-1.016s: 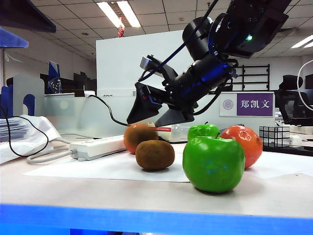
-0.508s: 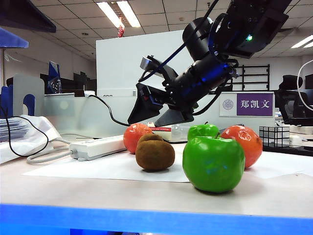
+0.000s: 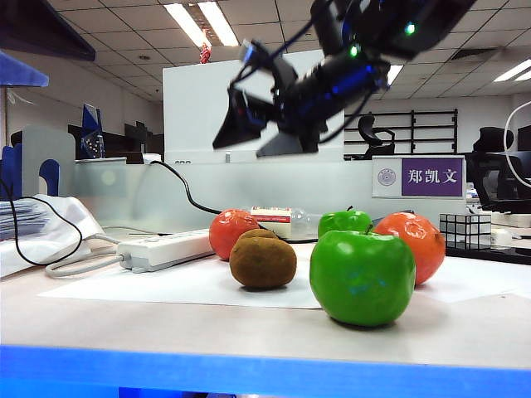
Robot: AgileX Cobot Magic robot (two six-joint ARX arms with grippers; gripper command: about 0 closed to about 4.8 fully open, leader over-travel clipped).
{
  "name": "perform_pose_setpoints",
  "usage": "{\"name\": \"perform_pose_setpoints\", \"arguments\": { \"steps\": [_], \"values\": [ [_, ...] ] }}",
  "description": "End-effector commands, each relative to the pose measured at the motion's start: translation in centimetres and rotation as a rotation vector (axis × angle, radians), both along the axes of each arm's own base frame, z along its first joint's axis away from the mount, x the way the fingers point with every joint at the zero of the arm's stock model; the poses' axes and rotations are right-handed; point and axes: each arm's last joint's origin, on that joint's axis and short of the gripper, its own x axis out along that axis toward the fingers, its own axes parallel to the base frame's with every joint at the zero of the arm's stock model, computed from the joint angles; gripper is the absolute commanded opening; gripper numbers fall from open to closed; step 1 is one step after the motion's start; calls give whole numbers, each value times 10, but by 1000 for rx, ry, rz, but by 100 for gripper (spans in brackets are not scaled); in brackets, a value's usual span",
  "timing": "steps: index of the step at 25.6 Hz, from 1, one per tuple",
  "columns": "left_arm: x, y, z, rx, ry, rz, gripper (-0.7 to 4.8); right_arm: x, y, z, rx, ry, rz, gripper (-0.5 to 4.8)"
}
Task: Put the same fruits together.
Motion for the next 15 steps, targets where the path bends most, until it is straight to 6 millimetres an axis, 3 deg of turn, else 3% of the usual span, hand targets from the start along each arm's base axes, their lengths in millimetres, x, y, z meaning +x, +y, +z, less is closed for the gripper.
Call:
{"name": "perform_pose_setpoints", "arguments": {
  "steps": [1,8,12,15],
  "values": [
    [1,0,3,3,-17,-2,476,10,-13,13,0,-28,-62,479],
    [1,0,3,3,-18,-7,476,28,-64,4,-74,63,-249,479],
    [1,0,3,3,-18,-6,476,33,-95,-5,-96,166,-285,479],
    [1,0,3,2,-20,-6,476,34,-107,-8,-104,210,-289,479]
  ]
}}
